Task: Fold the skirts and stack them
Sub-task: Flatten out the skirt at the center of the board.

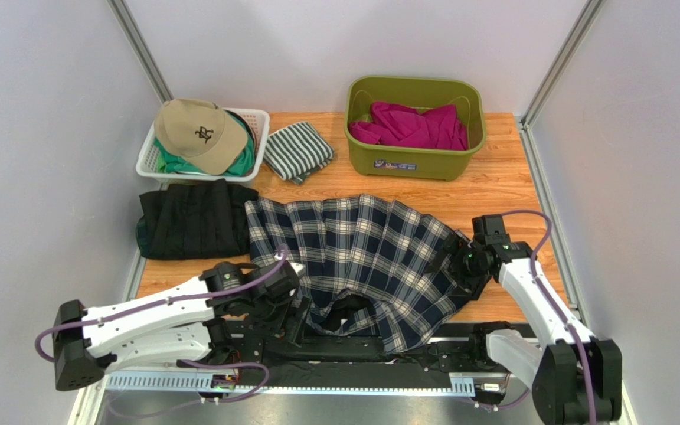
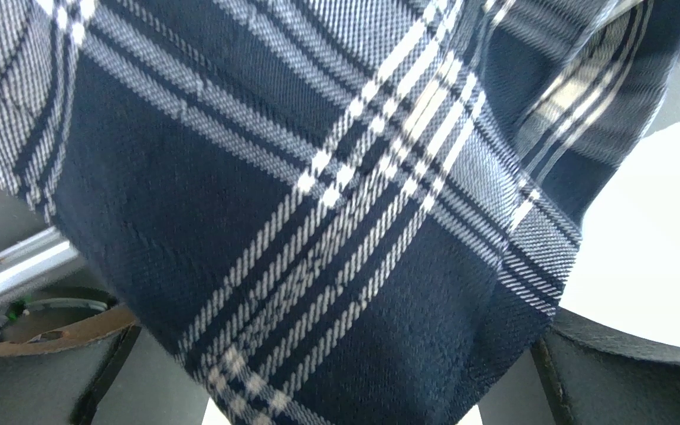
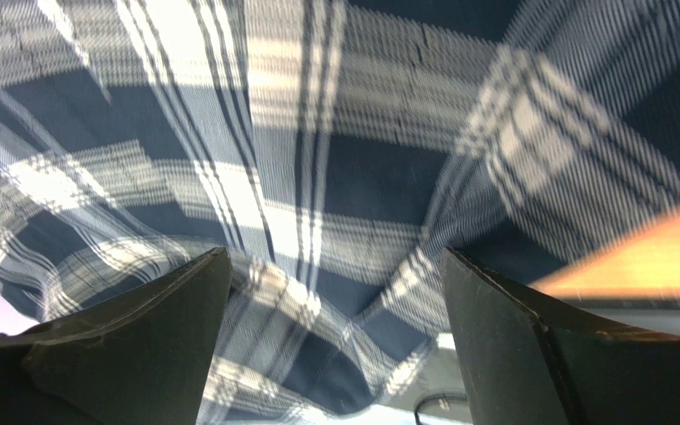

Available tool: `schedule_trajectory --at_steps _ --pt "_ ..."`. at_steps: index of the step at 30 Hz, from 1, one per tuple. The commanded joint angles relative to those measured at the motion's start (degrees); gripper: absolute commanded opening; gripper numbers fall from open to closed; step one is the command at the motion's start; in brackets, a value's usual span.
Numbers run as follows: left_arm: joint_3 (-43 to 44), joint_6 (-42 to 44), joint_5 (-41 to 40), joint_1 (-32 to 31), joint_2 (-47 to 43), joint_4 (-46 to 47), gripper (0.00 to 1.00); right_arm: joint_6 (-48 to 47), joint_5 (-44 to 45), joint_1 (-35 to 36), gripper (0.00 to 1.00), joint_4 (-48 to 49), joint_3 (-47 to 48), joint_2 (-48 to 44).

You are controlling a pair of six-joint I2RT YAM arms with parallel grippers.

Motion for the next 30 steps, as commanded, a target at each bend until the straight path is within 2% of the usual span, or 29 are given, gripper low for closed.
schedule_trajectory --at_steps 1,7,13,16,17,18,20,26,30 --pt "3.5 0.4 -3.5 -0.1 4.0 5.9 0.99 2.3 3.6 0.3 0.91 12.7 0.0 7.1" --pt "9.3 5.0 -8.9 1.1 9.3 9.5 0.99 1.5 12.2 -1.0 0.89 14.7 6.7 18.6" --pt "9.1 9.3 -1.8 9.4 12.1 17.1 0.99 1.5 14.1 -5.1 0.89 18.7 12.3 31.2" --pt "8.5 11.2 -1.4 13.0 12.8 20.8 0.86 1.6 14.9 -9.1 0.89 20.3 16.4 36.6" --pt "9.7 11.8 -2.0 13.7 13.8 21.3 0.69 2.4 15.3 -9.6 0.90 20.6 17.4 37.6" --pt "10.7 13.1 -2.4 14.5 14.5 21.6 0.61 2.7 15.5 -10.1 0.90 21.4 19.7 38.5" --pt "14.0 14.5 -2.5 14.8 16.7 21.8 0.53 3.3 15.5 -10.9 0.90 22.8 22.3 41.7" --pt "21.4 18.0 3.8 14.9 20.2 16.8 0.54 3.4 15.5 -12.6 0.91 22.5 30.3 47.4" --pt "20.6 18.5 7.6 14.9 17.8 9.4 0.56 2.7 16.9 -16.4 0.91 22.3 31.5 49.4"
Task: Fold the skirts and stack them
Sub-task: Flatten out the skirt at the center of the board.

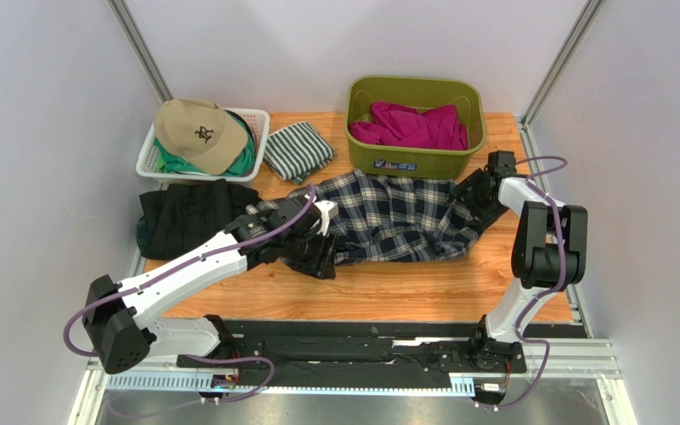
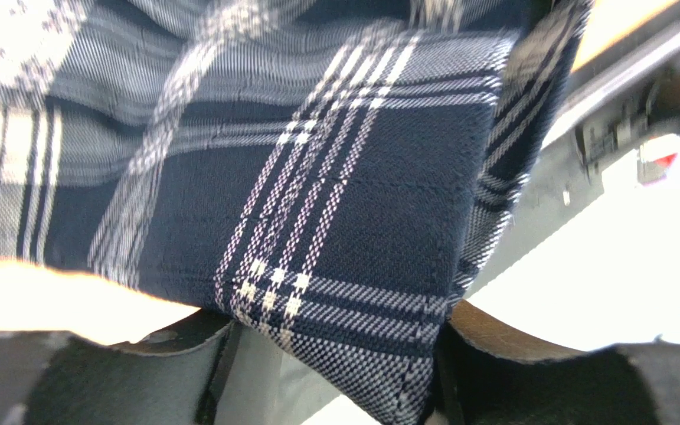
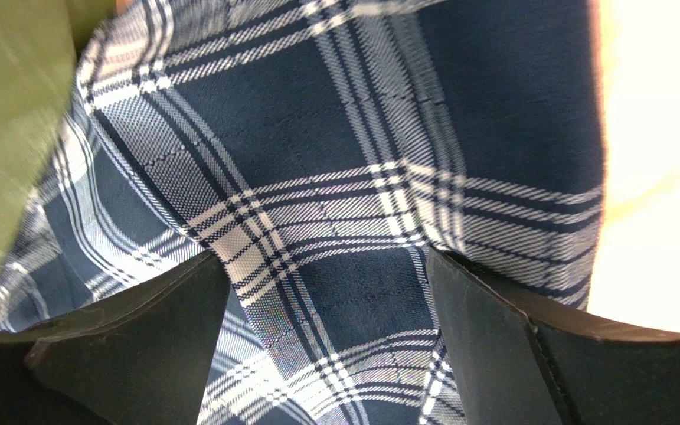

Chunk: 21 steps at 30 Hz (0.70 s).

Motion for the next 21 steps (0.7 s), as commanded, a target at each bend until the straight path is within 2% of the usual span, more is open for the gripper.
schedule_trajectory --at_steps 1,4,6,12,13,14,19,21 --pt "0.4 2.2 6.0 0.3 -4.0 -9.4 0.56 -0.9 6.3 -4.5 0.91 3.1 0.2 4.1" --pt "-1.2 0.9 5.7 0.3 -7.1 -13.9 0.56 -1.6 8.5 -5.5 0.91 3.4 -0.1 5.3" --pt "-1.9 -0.3 4.9 0.3 -9.1 -15.3 0.56 -1.7 6.6 -6.0 0.91 3.9 0.0 6.4" --pt "-3.5 -3.6 3.2 0.3 -14.8 -10.9 0.65 -3.5 2.6 -6.0 0.92 5.0 -0.2 3.9" --pt "-4.0 -4.2 2.8 0.3 -14.2 -9.7 0.73 -4.0 2.0 -6.0 0.92 5.1 -0.5 2.7" --pt "-4.1 -5.4 1.6 0.3 -13.6 -8.5 0.77 -4.5 1.3 -6.0 0.93 5.0 -0.4 1.1" --pt "-4.1 -7.6 -4.1 0.5 -5.6 0.5 0.79 -7.1 1.9 -6.0 0.96 -1.7 0.9 -10.6" --pt "-3.6 -7.9 -3.1 0.5 -1.4 5.9 0.81 -7.5 3.1 -5.9 0.98 -5.9 0.4 -14.5"
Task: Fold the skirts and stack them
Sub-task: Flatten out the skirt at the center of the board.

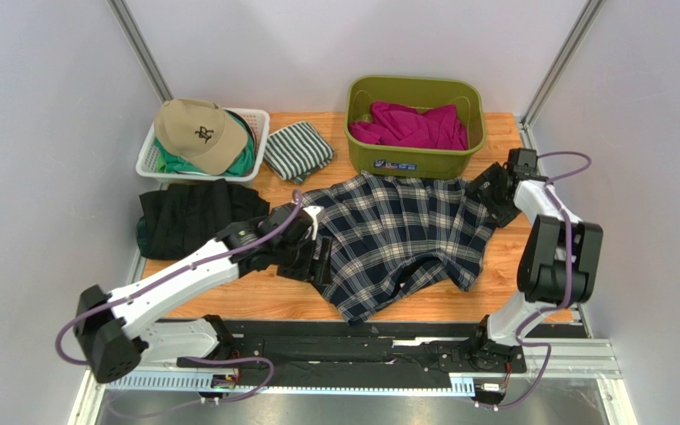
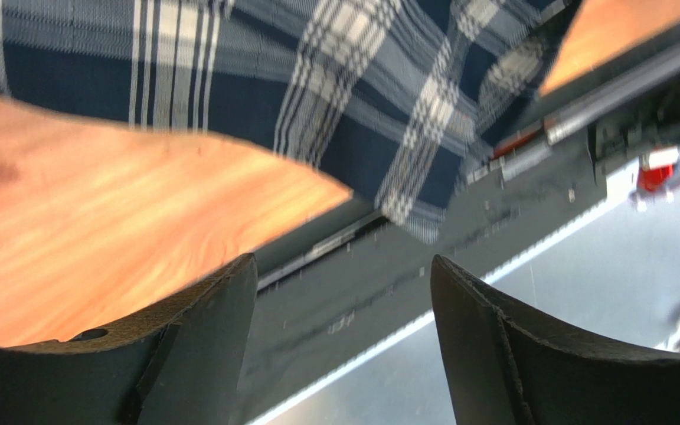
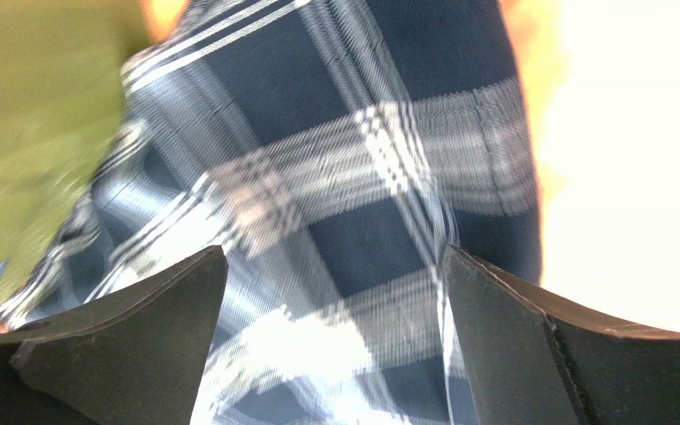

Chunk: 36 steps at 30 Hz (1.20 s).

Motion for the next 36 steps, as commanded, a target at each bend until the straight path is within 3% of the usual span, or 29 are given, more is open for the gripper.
schedule_trajectory --at_steps 1,6,9,12,16,22,29,36 --pt "0.4 -1.9 1.2 0.4 7.3 13.1 0.81 -2.9 3.0 -0.4 0.98 -7.7 -0.6 -14.4" --pt "-0.6 -1.2 7.2 -0.3 16.7 16.5 0.81 -1.0 6.9 -0.3 0.99 -14.7 -8.9 -28.4" --pt "-2.1 -1.6 6.6 -2.0 19.5 17.2 0.82 0.1 0.3 -0.4 0.99 -11.9 -18.0 -37.7" --pt "-4.0 -2.7 7.3 -2.8 22.7 22.8 0.81 0.4 -9.4 -0.4 0.99 -5.8 -25.3 -41.4" --pt "-4.0 -4.1 5.5 -2.8 27.4 26.6 0.77 -3.4 -16.4 0.2 0.97 -5.1 -25.4 -37.8" --pt "-7.1 -6.1 -4.2 2.0 31.6 19.4 0.71 -4.8 -17.0 7.5 0.97 -5.3 -22.4 -35.1" --pt "-11.7 -5.4 -4.1 10.3 27.2 19.7 0.71 -3.2 -15.7 18.7 0.97 -7.6 -25.4 -34.2" --pt "-13.1 -4.6 -1.6 10.9 20.6 16.8 0.73 -0.9 -13.6 18.7 0.97 -6.8 -33.0 -33.5"
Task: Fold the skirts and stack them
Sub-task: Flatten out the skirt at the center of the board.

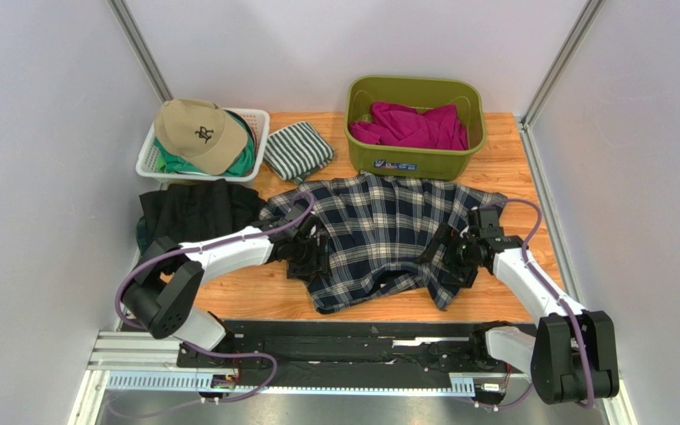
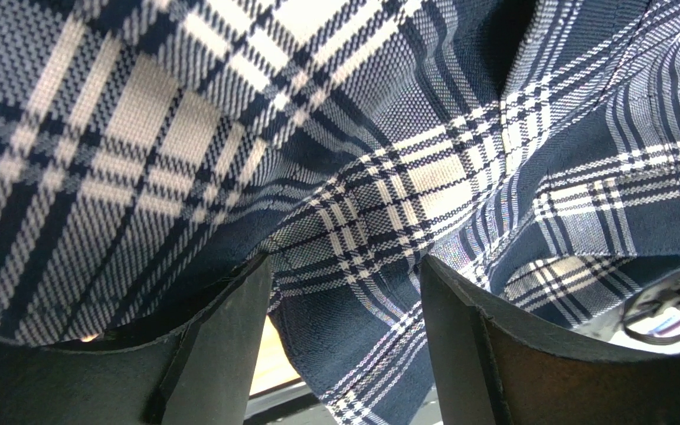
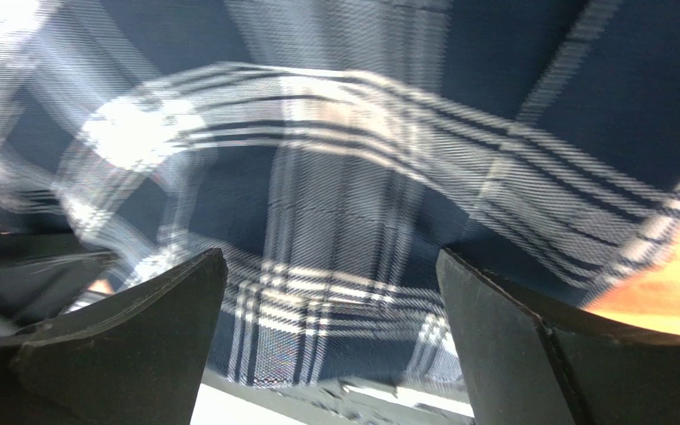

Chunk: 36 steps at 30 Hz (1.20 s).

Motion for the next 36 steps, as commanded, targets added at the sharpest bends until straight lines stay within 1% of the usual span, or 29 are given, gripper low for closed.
schedule_trajectory --at_steps 1,4,5,7,9,11,13,14,15,18,19,20,21,22,23,24,26,27,29,30,31,33,34,35,36 --pt "-4.1 2.5 -3.5 0.5 -3.0 -5.8 0.73 1.9 0.5 0.0 0.97 0.3 -3.9 0.1" --pt "-6.6 1.5 -2.4 0.5 -6.9 -6.0 0.73 2.6 3.5 -0.1 0.98 -3.2 -4.9 -0.2" --pt "-7.6 1.2 -2.2 0.5 -9.1 -6.2 0.74 2.6 7.5 0.0 0.98 -6.0 -5.0 -0.4" --pt "-8.3 0.4 -1.7 0.5 -11.3 -7.2 0.75 3.8 13.4 -0.2 0.99 -8.3 -4.7 -2.6" --pt "-9.1 -0.4 0.6 0.5 -14.6 -7.3 0.76 4.4 14.0 -0.2 0.99 -10.5 -3.4 -5.8" --pt "-9.9 -1.1 2.6 0.3 -17.6 -6.7 0.78 4.6 11.9 -0.2 0.99 -12.1 -2.1 -8.8" --pt "-10.7 -2.3 5.0 -0.6 -19.3 -5.7 0.78 4.8 11.4 -0.2 0.99 -13.9 0.1 -13.4" --pt "-11.6 -2.8 5.9 -1.0 -20.6 -5.2 0.79 5.1 12.0 -0.1 0.99 -16.3 0.8 -14.7" --pt "-12.2 -4.4 7.8 -2.3 -21.3 -3.2 0.79 5.1 12.5 -0.2 0.99 -17.7 1.8 -16.4" --pt "-15.6 -8.3 11.9 -5.7 -22.0 3.2 0.79 5.8 17.1 -0.2 0.99 -23.8 3.7 -20.0" --pt "-16.4 -9.1 12.0 -6.2 -21.7 3.5 0.78 6.4 18.3 -0.2 0.99 -25.3 4.1 -20.7" --pt "-17.7 -9.9 11.8 -6.6 -21.2 3.5 0.77 7.2 21.5 -0.2 0.99 -27.9 4.3 -22.2" --pt "-18.6 -11.4 11.3 -6.8 -20.9 3.5 0.75 9.9 22.3 -0.2 0.99 -28.6 4.2 -23.1" --pt "-19.6 -12.3 11.1 -6.9 -20.7 4.2 0.71 11.2 22.1 -0.2 0.98 -28.7 3.3 -24.4" --pt "-21.7 -13.2 10.9 -6.9 -20.8 5.2 0.70 12.4 21.8 -0.2 0.98 -28.0 2.4 -26.7" --pt "-22.8 -15.2 10.9 -7.0 -20.9 8.3 0.67 14.3 21.5 -0.2 0.97 -27.3 1.5 -28.1" --pt "-25.1 -16.6 11.2 -7.0 -21.4 11.8 0.62 15.8 21.5 -0.2 0.96 -25.9 -0.8 -30.4" --pt "-25.6 -17.8 11.4 -7.2 -21.4 15.2 0.61 16.5 21.6 -0.2 0.95 -25.9 -1.3 -30.7" --pt "-26.3 -18.7 11.7 -7.8 -21.3 18.1 0.52 16.9 21.9 -0.2 0.95 -26.2 -2.0 -30.6" --pt "-26.5 -19.7 10.9 -8.9 -21.5 21.0 0.51 16.8 21.7 -0.2 0.94 -26.4 -2.3 -30.0" --pt "-26.7 -20.2 10.2 -9.5 -21.5 22.2 0.45 16.7 21.4 -0.2 0.94 -26.5 -2.6 -29.3" --pt "-27.0 -20.6 9.3 -10.0 -21.2 24.4 0.37 16.3 19.5 -0.2 0.92 -26.5 -4.1 -27.9" --pt "-27.0 -20.5 9.0 -10.0 -21.1 24.6 0.28 16.0 19.5 -0.2 0.92 -26.1 -4.7 -26.0" --pt "-26.6 -20.4 8.3 -10.0 -21.2 24.6 0.22 15.8 17.5 -0.2 0.91 -24.8 -5.6 -25.2" --pt "-26.0 -20.0 6.9 -10.0 -21.2 23.9 0.14 15.7 16.6 -0.2 0.90 -23.4 -7.5 -24.0"
